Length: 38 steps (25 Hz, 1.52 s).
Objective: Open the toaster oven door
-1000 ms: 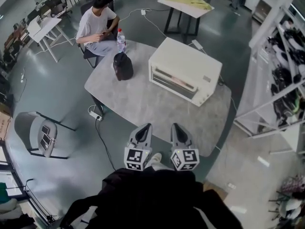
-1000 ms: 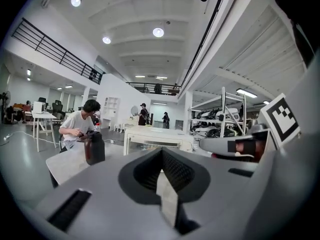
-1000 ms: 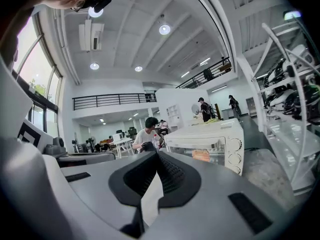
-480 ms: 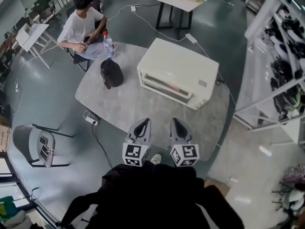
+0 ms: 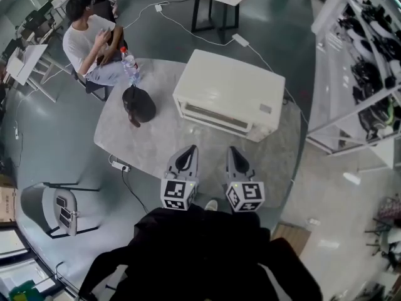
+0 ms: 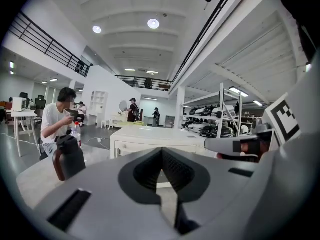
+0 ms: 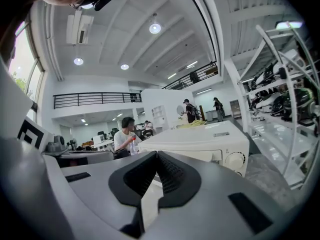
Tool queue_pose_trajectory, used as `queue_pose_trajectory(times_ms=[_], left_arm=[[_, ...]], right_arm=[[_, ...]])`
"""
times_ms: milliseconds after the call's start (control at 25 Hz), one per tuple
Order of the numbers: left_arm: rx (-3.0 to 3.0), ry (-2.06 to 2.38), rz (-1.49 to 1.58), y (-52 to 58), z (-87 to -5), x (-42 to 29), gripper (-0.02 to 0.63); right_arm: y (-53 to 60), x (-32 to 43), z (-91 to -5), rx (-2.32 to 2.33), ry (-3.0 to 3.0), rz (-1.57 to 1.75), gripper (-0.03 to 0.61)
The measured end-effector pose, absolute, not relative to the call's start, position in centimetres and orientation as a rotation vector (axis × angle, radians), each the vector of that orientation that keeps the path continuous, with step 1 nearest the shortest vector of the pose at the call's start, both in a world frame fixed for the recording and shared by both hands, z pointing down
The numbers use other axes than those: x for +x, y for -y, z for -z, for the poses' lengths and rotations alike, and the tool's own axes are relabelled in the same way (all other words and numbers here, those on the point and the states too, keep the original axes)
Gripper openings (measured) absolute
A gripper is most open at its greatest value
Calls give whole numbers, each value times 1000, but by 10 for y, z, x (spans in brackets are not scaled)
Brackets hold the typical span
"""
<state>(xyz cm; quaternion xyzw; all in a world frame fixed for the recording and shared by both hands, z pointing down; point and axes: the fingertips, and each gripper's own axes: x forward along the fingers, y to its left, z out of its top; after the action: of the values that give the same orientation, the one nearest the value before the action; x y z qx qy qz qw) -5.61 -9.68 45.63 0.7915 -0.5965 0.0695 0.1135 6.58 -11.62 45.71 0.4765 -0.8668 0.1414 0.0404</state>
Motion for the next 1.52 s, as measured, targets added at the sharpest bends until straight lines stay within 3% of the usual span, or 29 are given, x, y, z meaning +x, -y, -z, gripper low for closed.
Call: queue_pose_trajectory(times_ms=[1520], left_arm=[[2342, 1525, -333, 244, -512, -99, 3]], right_arm=[[222, 74, -515, 1787, 2305, -610, 3]])
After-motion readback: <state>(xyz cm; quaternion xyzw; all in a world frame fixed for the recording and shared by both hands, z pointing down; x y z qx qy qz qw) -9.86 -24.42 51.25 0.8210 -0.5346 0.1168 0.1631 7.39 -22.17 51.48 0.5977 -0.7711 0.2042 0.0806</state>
